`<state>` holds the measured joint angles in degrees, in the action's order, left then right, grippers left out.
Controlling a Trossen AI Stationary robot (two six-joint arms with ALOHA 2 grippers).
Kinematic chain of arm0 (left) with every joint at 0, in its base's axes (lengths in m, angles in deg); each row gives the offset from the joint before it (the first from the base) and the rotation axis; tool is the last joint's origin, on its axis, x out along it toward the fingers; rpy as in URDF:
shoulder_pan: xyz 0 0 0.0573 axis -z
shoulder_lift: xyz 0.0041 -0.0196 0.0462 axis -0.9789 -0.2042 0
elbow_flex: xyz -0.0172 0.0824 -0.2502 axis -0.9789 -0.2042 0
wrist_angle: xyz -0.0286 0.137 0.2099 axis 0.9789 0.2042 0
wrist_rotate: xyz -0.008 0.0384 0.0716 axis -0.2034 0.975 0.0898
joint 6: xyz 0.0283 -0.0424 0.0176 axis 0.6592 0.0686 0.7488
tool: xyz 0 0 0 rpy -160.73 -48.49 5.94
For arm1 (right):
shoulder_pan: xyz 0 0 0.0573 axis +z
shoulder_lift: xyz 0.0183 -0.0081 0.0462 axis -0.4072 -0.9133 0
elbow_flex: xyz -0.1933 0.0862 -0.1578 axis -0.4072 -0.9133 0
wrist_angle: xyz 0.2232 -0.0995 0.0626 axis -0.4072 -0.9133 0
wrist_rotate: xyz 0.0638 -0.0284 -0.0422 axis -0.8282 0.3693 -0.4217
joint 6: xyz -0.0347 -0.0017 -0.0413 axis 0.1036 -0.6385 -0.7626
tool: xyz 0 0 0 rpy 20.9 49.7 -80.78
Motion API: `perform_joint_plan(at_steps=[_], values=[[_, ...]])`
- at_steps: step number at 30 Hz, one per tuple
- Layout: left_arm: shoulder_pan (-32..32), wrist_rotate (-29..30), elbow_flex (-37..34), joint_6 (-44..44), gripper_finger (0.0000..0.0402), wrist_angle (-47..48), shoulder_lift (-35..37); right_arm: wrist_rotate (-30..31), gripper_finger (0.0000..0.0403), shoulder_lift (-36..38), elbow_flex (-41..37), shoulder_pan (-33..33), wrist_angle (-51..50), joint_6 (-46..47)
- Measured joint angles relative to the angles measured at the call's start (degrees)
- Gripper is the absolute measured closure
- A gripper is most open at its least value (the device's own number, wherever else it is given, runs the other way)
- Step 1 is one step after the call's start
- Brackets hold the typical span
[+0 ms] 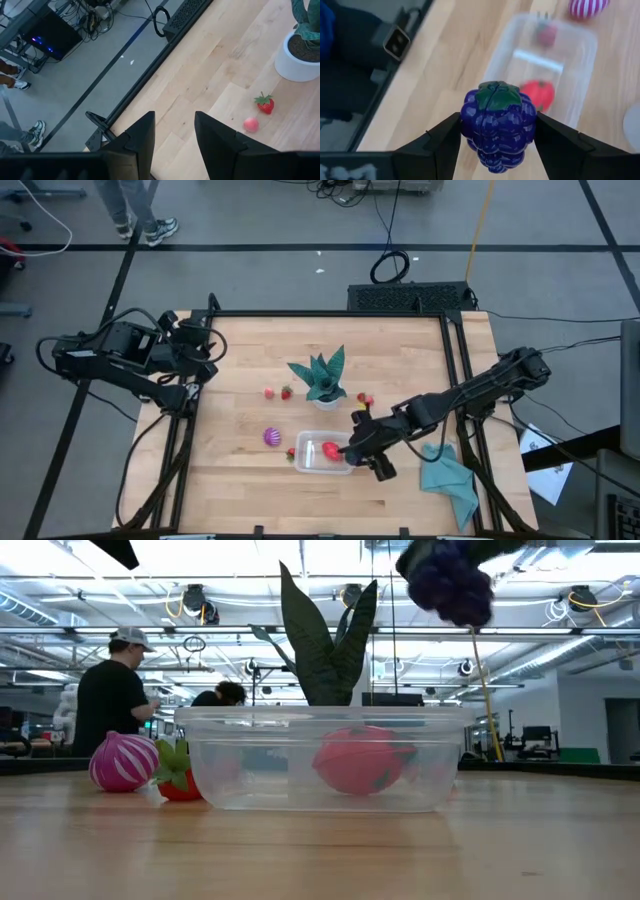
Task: Pick and placing Produce into tupperware
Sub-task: Put the purple grapes into the transparent bin
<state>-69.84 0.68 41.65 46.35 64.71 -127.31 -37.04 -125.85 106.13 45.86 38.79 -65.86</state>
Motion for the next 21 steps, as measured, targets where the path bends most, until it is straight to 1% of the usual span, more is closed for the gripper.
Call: perform_joint_plan(at_steps=[7, 11, 13, 15, 21], values=[[0.0, 0.0, 0.0, 0.1, 0.0256, 0.0, -0.3, 0.3, 0.0185, -0.7, 0.1, -1.1, 9.0, -5.2], [0.0, 0.0, 0.0, 0.2, 0.0256, 0.0, -1.0, 0.7, 0.0185, -1.6, 0.1, -2.5, 13.8, -6.5], [0.0, 0.0, 0.0, 0.5, 0.0256, 0.0, -1.2, 1.5, 0.0185, -1.9, 0.1, -2.9, 14.3, -6.9], [0.0, 0.1, 0.0, 0.6, 0.0256, 0.0, -1.8, 1.5, 0.0185, -3.5, 0.4, -3.4, 16.9, -7.3], [-0.3, 1.2, 0.0, 0.9, 0.0256, 0.0, -3.1, 1.2, 0.0185, -9.0, 4.1, -3.4, 16.9, -8.8]])
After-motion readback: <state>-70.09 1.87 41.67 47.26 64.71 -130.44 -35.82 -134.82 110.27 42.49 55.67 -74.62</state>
